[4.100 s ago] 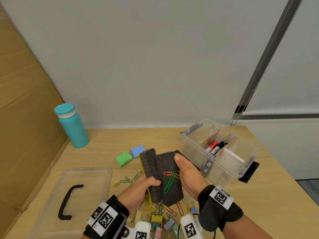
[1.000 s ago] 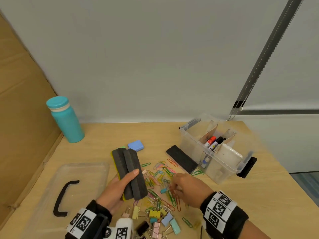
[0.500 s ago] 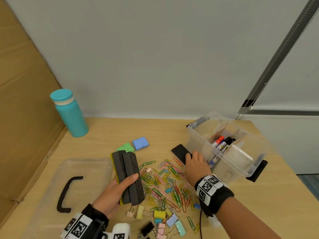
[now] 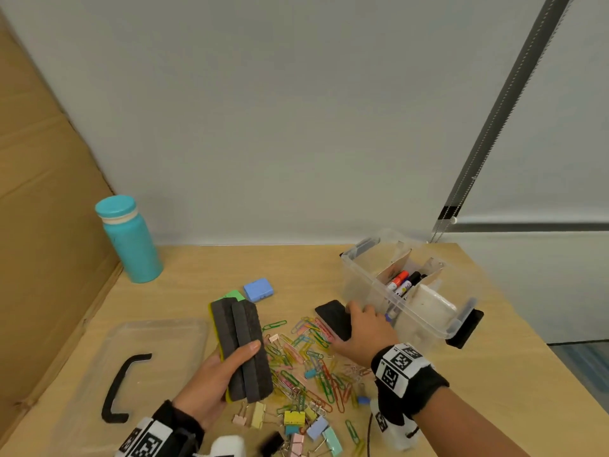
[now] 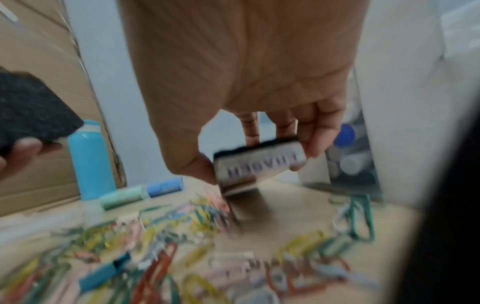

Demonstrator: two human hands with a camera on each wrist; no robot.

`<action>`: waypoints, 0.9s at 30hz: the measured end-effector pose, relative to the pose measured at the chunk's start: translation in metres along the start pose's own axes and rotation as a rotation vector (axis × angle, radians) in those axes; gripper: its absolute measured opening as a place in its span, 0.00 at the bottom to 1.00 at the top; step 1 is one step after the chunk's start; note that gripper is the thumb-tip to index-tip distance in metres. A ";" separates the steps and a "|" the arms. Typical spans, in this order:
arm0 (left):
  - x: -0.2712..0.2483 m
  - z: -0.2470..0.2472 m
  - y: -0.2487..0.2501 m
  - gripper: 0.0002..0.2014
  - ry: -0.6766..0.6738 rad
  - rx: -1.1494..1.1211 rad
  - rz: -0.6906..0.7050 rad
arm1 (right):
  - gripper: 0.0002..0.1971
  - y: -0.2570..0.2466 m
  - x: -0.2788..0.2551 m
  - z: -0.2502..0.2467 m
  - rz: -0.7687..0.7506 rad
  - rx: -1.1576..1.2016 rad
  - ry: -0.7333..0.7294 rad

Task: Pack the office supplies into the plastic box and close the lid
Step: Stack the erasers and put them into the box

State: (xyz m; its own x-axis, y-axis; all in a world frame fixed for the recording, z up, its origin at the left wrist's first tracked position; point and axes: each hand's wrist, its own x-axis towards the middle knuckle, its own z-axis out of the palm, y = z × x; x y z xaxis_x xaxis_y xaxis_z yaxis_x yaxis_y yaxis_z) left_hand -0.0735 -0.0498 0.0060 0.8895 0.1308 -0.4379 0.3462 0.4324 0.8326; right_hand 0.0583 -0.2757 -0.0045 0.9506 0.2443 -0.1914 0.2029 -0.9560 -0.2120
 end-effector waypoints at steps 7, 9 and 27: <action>-0.001 0.012 0.004 0.23 0.027 0.023 -0.012 | 0.13 0.010 -0.028 -0.082 -0.270 0.244 0.315; 0.000 0.020 0.004 0.23 0.019 0.016 -0.011 | 0.11 0.020 -0.028 -0.110 -0.303 0.303 0.384; 0.004 0.051 -0.008 0.46 0.084 0.023 0.016 | 0.14 0.057 0.111 -0.145 0.031 0.130 0.093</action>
State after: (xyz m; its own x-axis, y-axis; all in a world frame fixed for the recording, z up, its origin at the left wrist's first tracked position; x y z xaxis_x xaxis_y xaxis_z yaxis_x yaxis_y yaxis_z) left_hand -0.0569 -0.0983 0.0152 0.8672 0.2121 -0.4505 0.3397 0.4096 0.8467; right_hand 0.2093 -0.3267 0.1011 0.9749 0.1928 -0.1111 0.1467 -0.9324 -0.3303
